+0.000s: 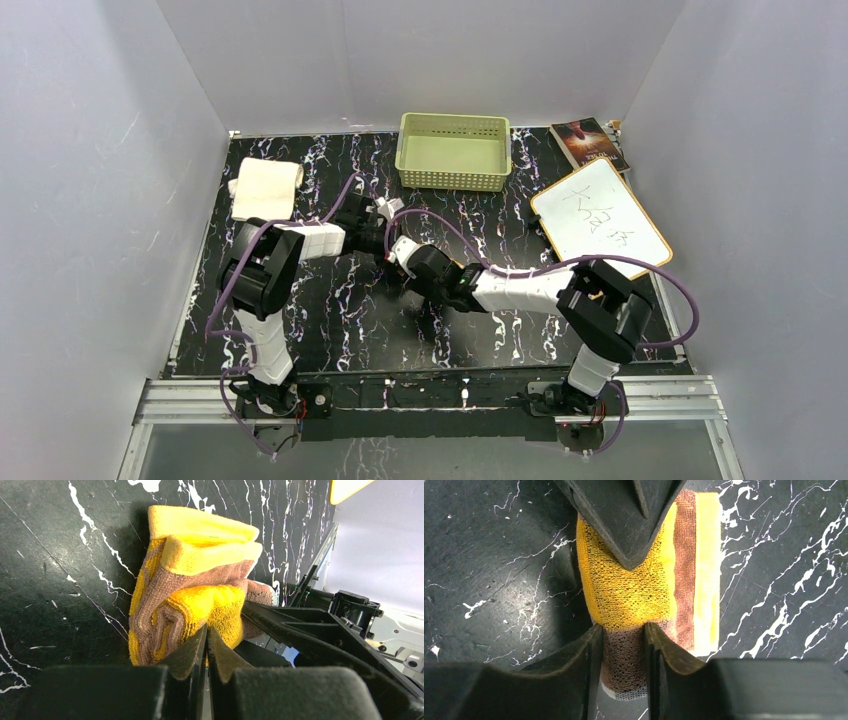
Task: Roll the towels
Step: Roll the towel at the center of the board.
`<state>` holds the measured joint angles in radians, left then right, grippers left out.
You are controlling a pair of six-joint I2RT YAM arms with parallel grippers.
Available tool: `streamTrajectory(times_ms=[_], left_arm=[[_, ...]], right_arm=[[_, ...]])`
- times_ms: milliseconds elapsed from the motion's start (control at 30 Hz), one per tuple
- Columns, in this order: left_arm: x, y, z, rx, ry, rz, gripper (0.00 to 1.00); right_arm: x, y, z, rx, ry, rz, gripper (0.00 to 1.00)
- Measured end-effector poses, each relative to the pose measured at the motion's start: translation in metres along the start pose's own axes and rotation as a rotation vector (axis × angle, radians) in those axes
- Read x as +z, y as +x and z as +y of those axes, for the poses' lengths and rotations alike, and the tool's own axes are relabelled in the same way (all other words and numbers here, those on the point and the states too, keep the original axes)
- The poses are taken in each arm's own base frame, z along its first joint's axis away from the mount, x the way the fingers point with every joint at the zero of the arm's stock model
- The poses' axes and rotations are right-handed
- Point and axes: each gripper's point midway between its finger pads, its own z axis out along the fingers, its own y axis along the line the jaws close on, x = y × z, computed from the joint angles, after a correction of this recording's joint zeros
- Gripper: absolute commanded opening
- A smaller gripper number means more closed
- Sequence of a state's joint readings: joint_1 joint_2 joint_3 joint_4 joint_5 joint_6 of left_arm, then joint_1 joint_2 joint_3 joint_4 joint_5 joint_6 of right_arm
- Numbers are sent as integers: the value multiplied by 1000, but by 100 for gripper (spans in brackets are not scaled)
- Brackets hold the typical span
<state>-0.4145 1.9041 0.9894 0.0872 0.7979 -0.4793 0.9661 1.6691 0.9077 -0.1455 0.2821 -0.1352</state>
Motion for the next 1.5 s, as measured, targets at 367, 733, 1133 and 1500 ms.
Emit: streamTrajectory(times_ms=[367,733,1133,1500], left_arm=[[-33,-17,-10,3,-38,-43,47],[-73,-48,-31,38,-67,-183,48],[-37,3,-17,-54,-82,-109,55],[6,-3,-5,-73,-74,-133,56]], right_arm=[[-4,-11,5,85,-52,-42,12],[-10,-16,-21,505,-372,-94,14],[4,-3,-31,866,-693,-84,14],[-4,10,-35,1061,-860,-125,15]])
